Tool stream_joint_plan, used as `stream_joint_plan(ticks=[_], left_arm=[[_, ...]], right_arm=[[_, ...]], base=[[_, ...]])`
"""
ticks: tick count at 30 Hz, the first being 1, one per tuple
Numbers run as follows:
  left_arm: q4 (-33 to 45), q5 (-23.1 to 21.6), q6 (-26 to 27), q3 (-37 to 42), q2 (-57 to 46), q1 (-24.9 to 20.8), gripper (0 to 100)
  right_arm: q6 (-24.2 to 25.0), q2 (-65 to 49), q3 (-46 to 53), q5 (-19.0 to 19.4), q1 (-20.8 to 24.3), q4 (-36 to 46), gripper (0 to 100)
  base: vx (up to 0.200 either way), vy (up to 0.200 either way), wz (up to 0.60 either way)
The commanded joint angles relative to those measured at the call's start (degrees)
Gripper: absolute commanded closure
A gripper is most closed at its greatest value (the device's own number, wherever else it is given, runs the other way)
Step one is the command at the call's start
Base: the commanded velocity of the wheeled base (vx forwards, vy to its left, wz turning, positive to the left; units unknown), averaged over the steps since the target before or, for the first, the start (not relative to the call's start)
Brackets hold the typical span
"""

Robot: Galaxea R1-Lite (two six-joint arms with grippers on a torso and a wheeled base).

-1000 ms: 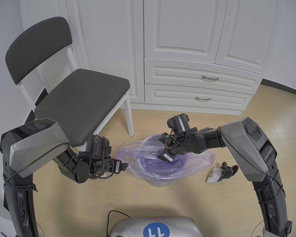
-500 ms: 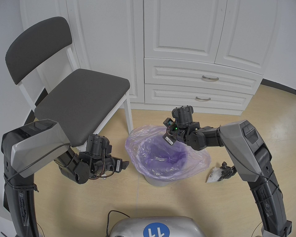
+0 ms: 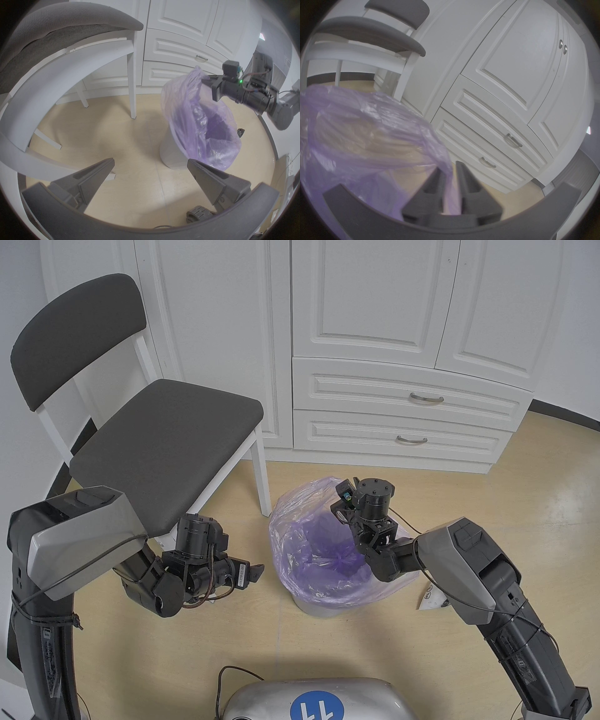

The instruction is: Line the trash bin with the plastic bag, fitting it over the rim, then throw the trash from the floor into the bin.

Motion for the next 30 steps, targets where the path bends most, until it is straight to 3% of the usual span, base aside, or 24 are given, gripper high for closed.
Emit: stream_joint_plan(ticks=[1,4,7,10,11,12,13,15,18,21,26,30], left_arm=[[-1.4,-0.2,-0.2,0.4,0.5,-0.2,0],[-5.9,-0.3,-0.3,2.0,0.8,-0.3,0],[-8.8,-0.2,-0.3,2.6,1.6,-1.0,0],[-10.8,-0.3,-0.5,2.3,2.1,-1.6,0],[-11.0,-0.4,-0.7,1.9,2.1,-1.8,0],[-11.0,-0.4,-0.7,1.9,2.1,-1.8,0],[-11.2,-0.4,-0.8,0.5,2.6,-2.3,0],[-10.8,-0.1,-0.8,-2.4,3.5,-3.2,0],[-9.8,0.1,-0.8,-6.0,4.5,-3.5,0],[-7.8,0.2,-0.8,-10.8,6.7,-3.7,0],[1.8,1.0,-0.8,-22.2,10.9,-3.8,0],[4.4,4.1,-0.6,-27.9,13.6,-3.5,0]], right_arm=[[-0.4,0.5,0.0,-0.2,0.2,-0.5,0],[-0.6,-10.5,7.7,1.2,0.4,4.0,0],[1.1,-22.4,15.5,4.7,0.3,19.3,0],[14.2,-30.1,13.9,10.2,0.2,39.9,0],[18.5,-30.9,12.9,11.7,0.0,44.0,0],[18.5,-30.9,12.9,11.7,0.0,44.0,0],[25.9,-31.6,11.7,13.1,-0.4,50.1,0],[33.2,-31.7,11.8,13.1,-1.5,55.1,0],[40.7,-31.6,14.0,13.2,-2.1,56.8,0],[44.6,-31.6,16.7,13.3,-2.7,56.6,0],[45.4,-29.9,20.7,13.3,-5.5,54.6,0],[45.5,-26.7,20.7,13.7,-7.9,50.5,0]], base=[[0.0,0.0,0.0],[0.0,0.0,0.0],[0.0,0.0,0.0],[0.0,0.0,0.0],[0.0,0.0,0.0],[0.0,0.0,0.0],[0.0,0.0,0.0],[0.0,0.0,0.0],[0.0,0.0,0.0],[0.0,0.0,0.0],[0.0,0.0,0.0],[0.0,0.0,0.0]])
